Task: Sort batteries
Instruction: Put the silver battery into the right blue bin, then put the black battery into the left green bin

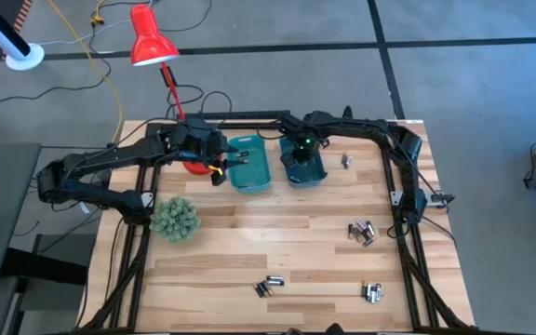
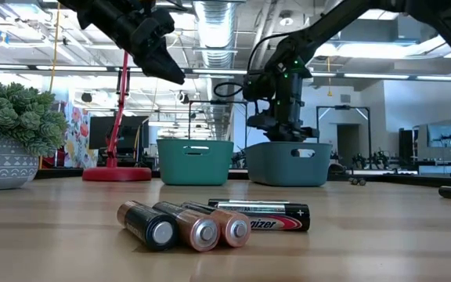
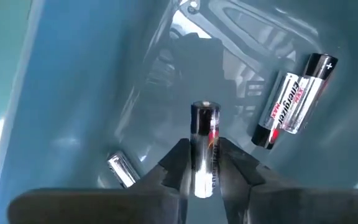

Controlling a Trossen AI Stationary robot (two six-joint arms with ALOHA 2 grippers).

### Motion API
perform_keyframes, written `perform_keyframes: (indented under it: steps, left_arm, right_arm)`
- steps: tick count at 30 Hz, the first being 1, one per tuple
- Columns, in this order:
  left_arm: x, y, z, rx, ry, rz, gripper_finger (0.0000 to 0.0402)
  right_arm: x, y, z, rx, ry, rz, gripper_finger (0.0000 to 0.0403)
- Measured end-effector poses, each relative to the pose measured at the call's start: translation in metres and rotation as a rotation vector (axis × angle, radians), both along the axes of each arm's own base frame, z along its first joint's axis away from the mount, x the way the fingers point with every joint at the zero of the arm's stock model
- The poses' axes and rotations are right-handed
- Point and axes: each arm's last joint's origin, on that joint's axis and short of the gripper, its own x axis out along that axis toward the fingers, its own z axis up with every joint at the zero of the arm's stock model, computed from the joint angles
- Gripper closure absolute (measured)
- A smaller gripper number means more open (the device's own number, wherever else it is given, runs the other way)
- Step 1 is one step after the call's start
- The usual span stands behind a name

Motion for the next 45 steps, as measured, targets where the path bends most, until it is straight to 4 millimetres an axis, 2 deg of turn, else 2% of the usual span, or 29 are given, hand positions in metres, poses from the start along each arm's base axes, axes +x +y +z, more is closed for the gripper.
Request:
perform_keyframes:
  steps: [10, 18, 22, 27, 30, 33, 36, 40, 45]
  left_arm:
    - [0.004, -0.013, -0.002, -0.036, 0.014, -0.017, 0.0223]
    - [0.008, -0.029, -0.004, -0.071, 0.031, -0.007, 0.0223]
    - [0.01, -0.038, -0.004, -0.094, 0.025, -0.018, 0.0223]
    - [0.013, -0.051, -0.004, -0.14, 0.023, -0.024, 0.0223]
    - [0.014, -0.059, -0.004, -0.136, 0.023, -0.014, 0.0223]
    - [0.015, -0.067, -0.004, -0.13, 0.026, -0.036, 0.0223]
    - [0.016, -0.074, -0.004, -0.133, 0.027, -0.064, 0.0223]
    - [0.017, -0.082, -0.005, -0.134, 0.029, -0.094, 0.0223]
    - [0.015, -0.089, -0.007, -0.176, 0.049, -0.064, 0.0223]
  right_arm:
    - [-0.002, 0.0, 0.005, -0.006, 0.0, 0.027, 0.0281]
    - [-0.018, 0.007, 0.056, -0.087, -0.108, 0.069, 0.0281]
    - [-0.036, 0.013, 0.082, -0.134, -0.125, 0.066, 0.0281]
    - [-0.081, 0.017, 0.091, -0.14, -0.112, -0.022, 0.028]
    - [-0.116, 0.02, 0.087, -0.142, -0.119, -0.127, 0.028]
    - [-0.148, 0.022, 0.074, -0.136, -0.122, -0.254, 0.028]
    - [-0.171, 0.021, 0.063, -0.124, -0.109, -0.353, 0.028]
    - [-0.189, 0.016, 0.046, -0.091, -0.063, -0.443, 0.0285]
    - [-0.191, 0.002, 0.023, -0.076, -0.069, -0.484, 0.0298]
